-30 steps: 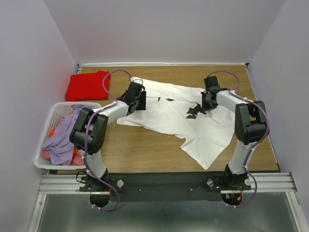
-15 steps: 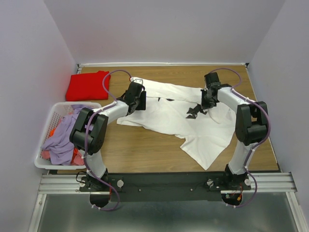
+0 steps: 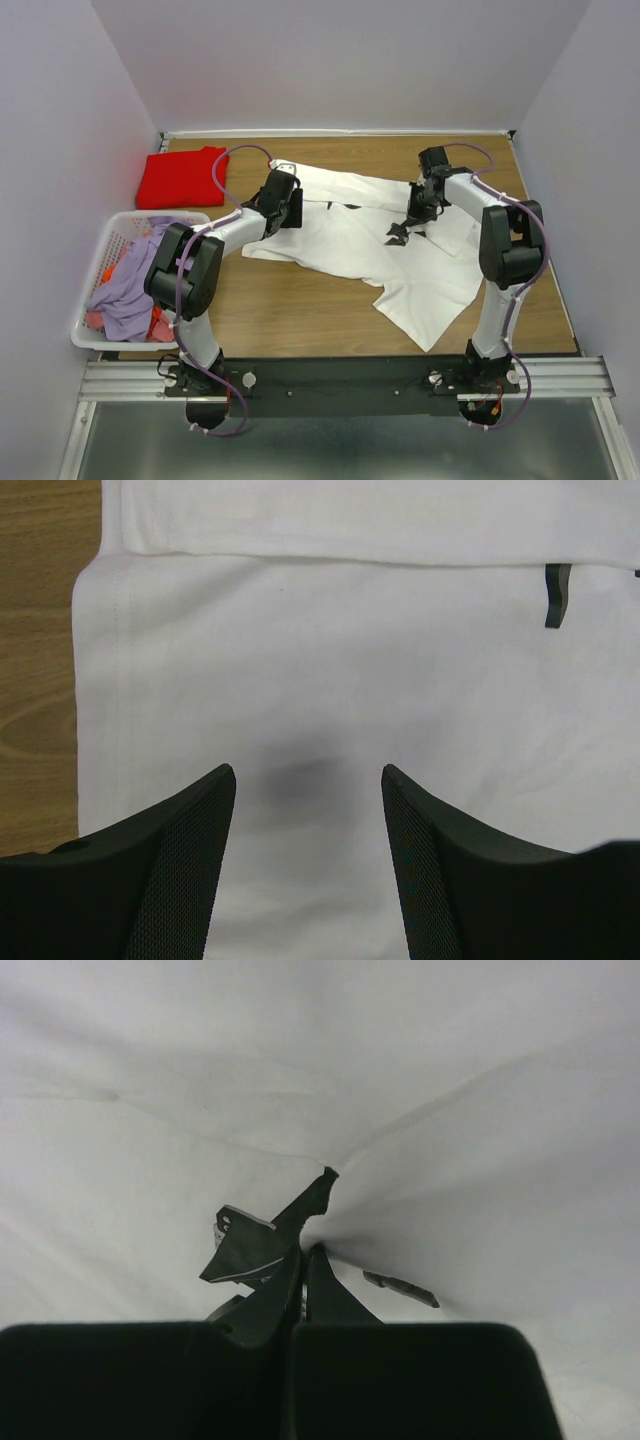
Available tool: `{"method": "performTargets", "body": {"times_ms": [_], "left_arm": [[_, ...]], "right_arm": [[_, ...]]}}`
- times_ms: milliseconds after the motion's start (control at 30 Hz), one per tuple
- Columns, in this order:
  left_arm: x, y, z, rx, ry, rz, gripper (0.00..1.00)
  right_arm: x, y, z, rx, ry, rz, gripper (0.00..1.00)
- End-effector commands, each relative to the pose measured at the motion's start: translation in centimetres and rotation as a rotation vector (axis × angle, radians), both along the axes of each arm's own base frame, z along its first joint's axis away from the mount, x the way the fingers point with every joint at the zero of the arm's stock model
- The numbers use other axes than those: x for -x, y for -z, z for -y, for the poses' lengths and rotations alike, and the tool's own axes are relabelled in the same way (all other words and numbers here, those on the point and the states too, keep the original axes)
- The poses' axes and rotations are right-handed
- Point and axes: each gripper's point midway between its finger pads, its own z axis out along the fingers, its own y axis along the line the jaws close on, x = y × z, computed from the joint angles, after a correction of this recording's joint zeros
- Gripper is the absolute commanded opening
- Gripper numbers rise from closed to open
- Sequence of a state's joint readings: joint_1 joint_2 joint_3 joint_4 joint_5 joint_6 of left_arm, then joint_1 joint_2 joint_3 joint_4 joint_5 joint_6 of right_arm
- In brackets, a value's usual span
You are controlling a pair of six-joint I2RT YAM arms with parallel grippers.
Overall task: Fold and stack the t-shirts
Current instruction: Fold the tshirt
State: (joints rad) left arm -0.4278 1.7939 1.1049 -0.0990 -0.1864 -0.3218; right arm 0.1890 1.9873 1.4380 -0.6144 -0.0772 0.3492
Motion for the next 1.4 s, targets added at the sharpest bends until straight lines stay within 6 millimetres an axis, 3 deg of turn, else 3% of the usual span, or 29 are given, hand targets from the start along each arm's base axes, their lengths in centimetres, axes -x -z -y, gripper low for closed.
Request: {"method": "performTargets", "body": {"times_ms": [0,167,200,300,367,500,533,567,600,667,700,733,767,833,867,900,967,1000,1033,1067,1100,1267,1367], "left_arm": [[-0.2,-0.9,0.1,-0.001,-0.007,0.027,0.68],[-0.3,-1.1,0.0,-0.002,-0.016,0.028,0.68],[-0.4,-1.2,0.0,0.002,-0.016,0.030,0.68],[-0.8,-2.0,0.3,0.009,-0.016,0.036,0.69],[-1.6,-3.3,0.2,0.014,-0.032,0.058,0.69],[-3.9,-5.6,-0.5,0.033,-0.072,0.100,0.69],[-4.4,-5.6,-0.6,0.033,-0.078,0.095,0.69],[-5.6,-6.8,-1.0,0.049,-0.096,0.122,0.69],[-6.3,-6.6,-1.0,0.054,-0.096,0.118,0.69],[-8.3,-7.9,-1.8,0.072,-0.123,0.140,0.69],[-9.0,-7.1,-2.1,0.073,-0.132,0.121,0.69],[-9.5,-7.0,-2.0,0.088,-0.125,0.114,0.69],[-10.3,-7.8,-1.9,0.098,-0.123,0.126,0.69],[-11.3,-6.6,-2.2,0.104,-0.127,0.103,0.67],[-12.2,-7.4,-2.0,0.116,-0.123,0.121,0.66],[-12.6,-6.3,-1.9,0.114,-0.121,0.101,0.65],[-13.6,-6.5,-1.4,0.142,-0.099,0.100,0.61],[-13.9,-6.1,-1.3,0.149,-0.093,0.089,0.60],[-13.9,-4.3,-1.2,0.154,-0.085,0.045,0.56],[-14.5,-4.7,-0.9,0.161,-0.072,0.051,0.54],[-14.6,-3.1,-1.0,0.153,-0.070,0.022,0.52],[-14.2,-0.7,-0.2,0.172,-0.027,-0.045,0.37],[-13.7,1.0,-0.3,0.186,-0.029,-0.096,0.35]], "right_arm": [[0.8,0.5,-2.3,-0.109,0.002,-0.077,0.05],[1.1,0.4,-2.5,-0.122,-0.012,-0.079,0.08],[1.0,-0.1,-2.5,-0.121,-0.021,-0.066,0.17],[0.2,-1.5,-1.9,-0.095,-0.020,-0.017,0.31],[-0.8,-3.2,-0.7,-0.049,-0.004,0.045,0.36],[-2.4,-5.2,3.7,0.001,0.082,0.112,0.38],[-2.9,-5.7,6.2,-0.011,0.140,0.127,0.38],[-3.1,-5.7,7.5,-0.031,0.177,0.129,0.38],[-3.8,-6.0,10.5,-0.053,0.249,0.158,0.38],[-4.2,-6.4,12.3,-0.132,0.319,0.184,0.38],[-4.7,-6.4,14.7,-0.151,0.378,0.220,0.38],[-4.9,-6.5,15.4,-0.187,0.398,0.236,0.38],[-4.9,-6.5,17.2,-0.212,0.456,0.248,0.38],[-5.6,-6.4,18.2,-0.252,0.478,0.290,0.38],[-5.9,-6.4,18.5,-0.269,0.490,0.303,0.38],[-6.4,-6.2,19.5,-0.281,0.503,0.328,0.38],[-6.8,-6.0,19.8,-0.312,0.508,0.337,0.38],[-7.0,-5.6,20.0,-0.321,0.516,0.338,0.38],[-7.4,-5.1,20.3,-0.340,0.516,0.345,0.37],[-7.6,-4.8,20.2,-0.358,0.513,0.345,0.37],[-7.9,-4.7,20.3,-0.376,0.515,0.355,0.34],[-8.7,-2.3,19.2,-0.462,0.471,0.325,0.26],[-8.7,-0.7,19.8,-0.445,0.504,0.304,0.26]]}}
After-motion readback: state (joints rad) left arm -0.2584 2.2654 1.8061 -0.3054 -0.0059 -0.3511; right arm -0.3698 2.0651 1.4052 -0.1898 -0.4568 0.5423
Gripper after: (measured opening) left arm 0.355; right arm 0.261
